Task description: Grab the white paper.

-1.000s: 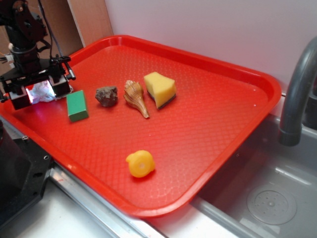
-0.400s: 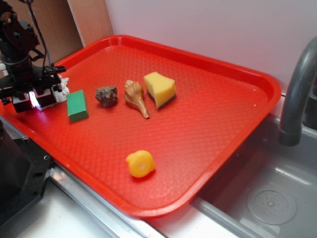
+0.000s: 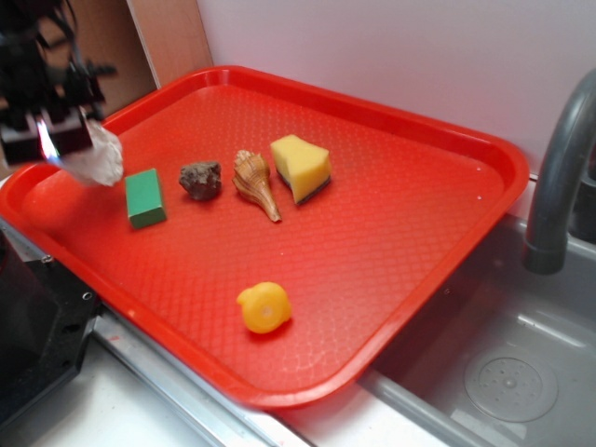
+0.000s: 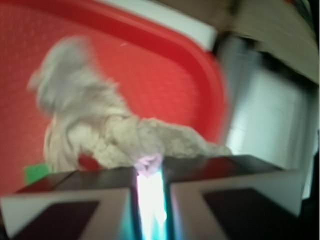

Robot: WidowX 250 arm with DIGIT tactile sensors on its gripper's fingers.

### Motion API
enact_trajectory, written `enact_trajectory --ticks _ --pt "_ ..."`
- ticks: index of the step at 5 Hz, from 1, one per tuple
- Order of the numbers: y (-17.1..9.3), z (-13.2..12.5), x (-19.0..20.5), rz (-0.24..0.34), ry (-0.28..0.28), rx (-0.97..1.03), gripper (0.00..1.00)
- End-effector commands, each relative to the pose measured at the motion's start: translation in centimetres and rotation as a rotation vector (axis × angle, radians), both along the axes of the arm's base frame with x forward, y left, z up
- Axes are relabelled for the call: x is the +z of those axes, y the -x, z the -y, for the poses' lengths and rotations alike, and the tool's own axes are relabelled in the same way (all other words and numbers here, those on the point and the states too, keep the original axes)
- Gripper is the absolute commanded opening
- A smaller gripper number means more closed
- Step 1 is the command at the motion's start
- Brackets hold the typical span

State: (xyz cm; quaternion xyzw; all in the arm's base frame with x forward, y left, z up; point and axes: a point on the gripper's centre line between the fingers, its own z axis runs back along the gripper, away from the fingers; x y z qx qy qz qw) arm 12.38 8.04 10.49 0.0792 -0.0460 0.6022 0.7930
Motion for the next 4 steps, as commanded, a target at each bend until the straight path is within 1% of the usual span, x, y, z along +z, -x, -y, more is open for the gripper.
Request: enact_trajectory --ticks 1,2,3,4 --pt "-0.4 -0.3 11.0 0.074 -0.026 0.249 0.0" --pt "-1.8 -0.2 12.1 0.161 -0.055 0.261 0.0" --pt "-3.0 0.3 12.2 0.179 -0.097 0.254 0.0" --pt "-3.4 0.8 11.6 0.182 -0.086 0.23 0.0"
